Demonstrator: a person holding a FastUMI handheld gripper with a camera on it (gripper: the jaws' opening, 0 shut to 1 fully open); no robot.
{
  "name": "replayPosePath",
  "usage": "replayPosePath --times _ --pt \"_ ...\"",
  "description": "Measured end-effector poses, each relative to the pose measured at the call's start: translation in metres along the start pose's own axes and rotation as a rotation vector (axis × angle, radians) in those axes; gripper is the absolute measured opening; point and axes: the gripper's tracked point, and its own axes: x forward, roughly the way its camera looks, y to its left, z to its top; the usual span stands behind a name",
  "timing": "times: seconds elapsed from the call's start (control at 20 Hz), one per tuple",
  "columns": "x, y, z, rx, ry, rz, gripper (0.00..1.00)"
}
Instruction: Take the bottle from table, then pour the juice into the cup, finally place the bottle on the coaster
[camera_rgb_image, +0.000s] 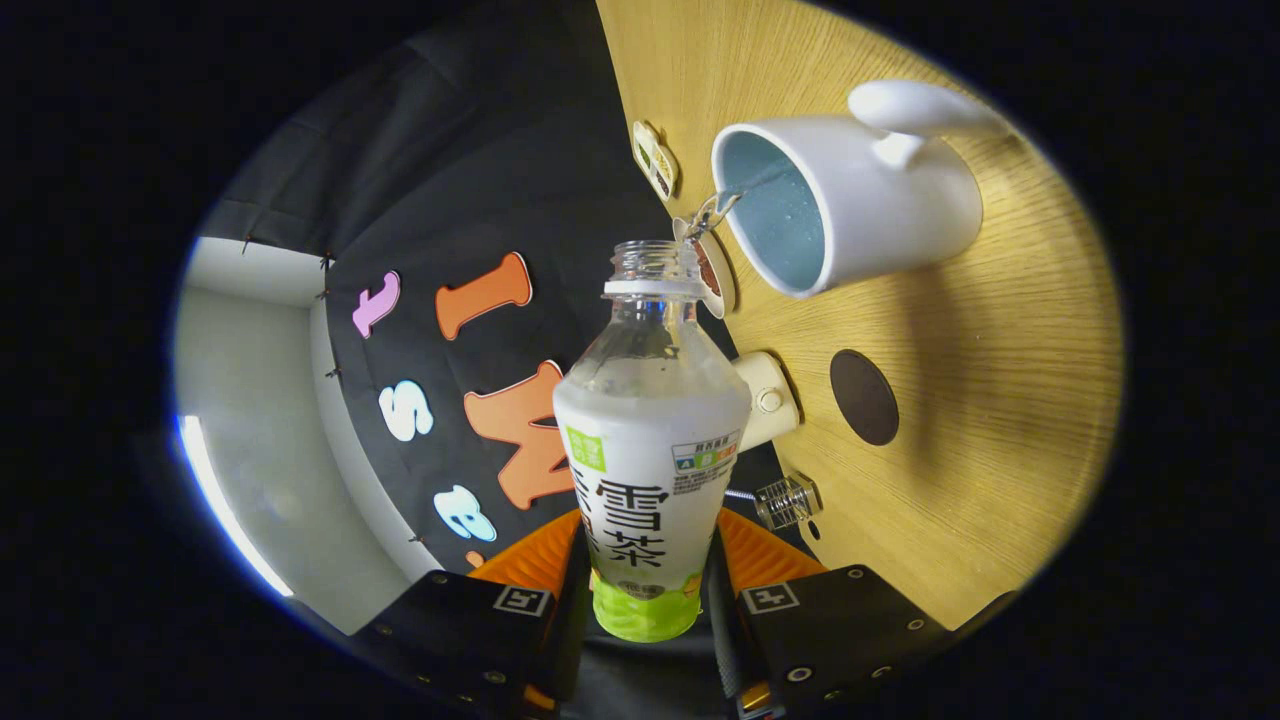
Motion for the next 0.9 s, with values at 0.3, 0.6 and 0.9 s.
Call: replayPosePath --times 0.3,0.6,0.9 --pt "0.007 0.009 -0.001 0.03 -0.001 0.013 0.55" --pt "0.002 0.017 -0.001 0.088 -0.002 0.049 0.55" --pt "0.002 0.019 -0.002 0.138 -0.004 0.061 0.55"
